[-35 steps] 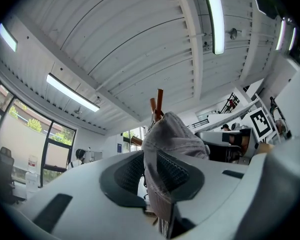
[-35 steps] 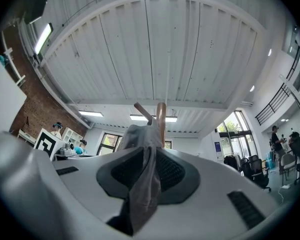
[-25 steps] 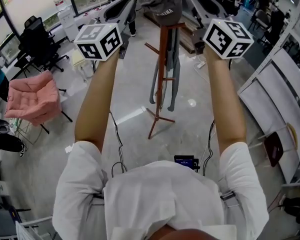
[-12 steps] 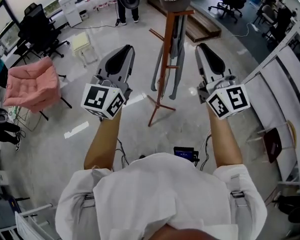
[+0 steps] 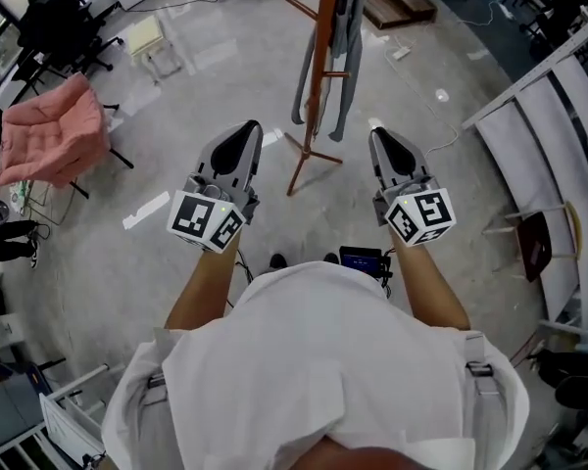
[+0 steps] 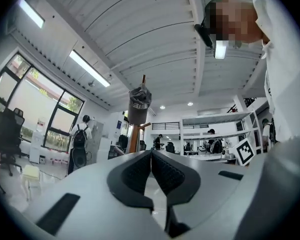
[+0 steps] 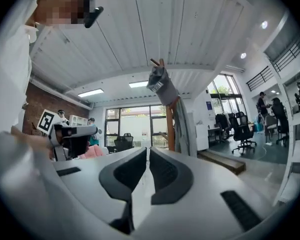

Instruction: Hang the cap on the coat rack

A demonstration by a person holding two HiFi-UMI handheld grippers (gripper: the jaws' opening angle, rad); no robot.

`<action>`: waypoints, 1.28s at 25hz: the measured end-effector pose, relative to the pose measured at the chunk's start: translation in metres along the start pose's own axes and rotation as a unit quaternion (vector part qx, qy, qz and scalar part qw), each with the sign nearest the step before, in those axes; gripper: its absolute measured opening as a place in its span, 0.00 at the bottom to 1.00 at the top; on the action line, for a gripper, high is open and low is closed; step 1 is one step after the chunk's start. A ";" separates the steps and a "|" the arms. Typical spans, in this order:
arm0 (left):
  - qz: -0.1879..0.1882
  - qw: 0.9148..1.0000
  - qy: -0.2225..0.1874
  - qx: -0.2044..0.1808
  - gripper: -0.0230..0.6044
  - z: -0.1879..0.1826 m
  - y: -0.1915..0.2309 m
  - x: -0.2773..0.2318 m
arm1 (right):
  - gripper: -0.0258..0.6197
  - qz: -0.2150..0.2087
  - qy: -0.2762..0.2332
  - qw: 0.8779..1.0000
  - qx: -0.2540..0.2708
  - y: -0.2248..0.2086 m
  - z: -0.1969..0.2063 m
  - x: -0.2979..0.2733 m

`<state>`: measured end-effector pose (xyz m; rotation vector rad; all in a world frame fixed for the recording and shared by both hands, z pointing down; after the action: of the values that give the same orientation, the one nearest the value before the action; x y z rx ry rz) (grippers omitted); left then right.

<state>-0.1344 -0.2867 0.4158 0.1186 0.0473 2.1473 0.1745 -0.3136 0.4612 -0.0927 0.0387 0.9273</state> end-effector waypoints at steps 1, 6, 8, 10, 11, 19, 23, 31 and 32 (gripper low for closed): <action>0.005 1.000 0.006 0.002 0.07 0.008 -0.004 0.003 | 0.09 0.004 0.012 1.000 -0.003 -0.002 0.013 0.006; -0.005 0.999 0.038 -0.002 0.07 0.054 -0.013 0.028 | 0.09 0.030 0.048 0.998 -0.008 0.005 0.064 0.030; -0.014 0.999 0.048 0.004 0.07 0.075 -0.015 0.035 | 0.09 0.034 0.056 0.998 -0.002 0.012 0.078 0.034; -0.027 0.998 0.057 0.003 0.07 0.093 -0.017 0.040 | 0.09 0.029 0.064 0.998 -0.001 0.020 0.090 0.035; -0.033 0.997 0.063 0.002 0.07 0.102 -0.018 0.042 | 0.09 0.024 0.067 0.997 -0.002 0.023 0.096 0.035; -0.044 0.996 0.077 0.029 0.07 0.123 -0.013 0.049 | 0.09 0.016 0.056 0.998 -0.009 0.034 0.099 0.028; -0.041 0.996 0.074 0.024 0.07 0.120 -0.013 0.044 | 0.08 0.021 0.042 0.999 -0.009 0.031 0.091 0.024; -0.036 0.996 0.070 0.045 0.07 0.123 -0.017 0.042 | 0.08 0.026 0.037 0.999 -0.020 0.028 0.092 0.030; -0.032 0.996 0.070 0.045 0.07 0.123 -0.017 0.042 | 0.08 0.025 0.037 0.999 -0.020 0.029 0.092 0.030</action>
<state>-0.1308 -0.2437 0.5401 0.0192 0.2274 2.0861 0.1690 -0.2636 0.5489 -0.1637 0.0914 0.9750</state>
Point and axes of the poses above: the fingertips, and each gripper's own axes: x backward along the fingers, y to its left, z out of its underside, the point moved 9 cm from there along x, backward along the fingers, and after that the axes turned 6 degrees about y, right-handed, at the moved point
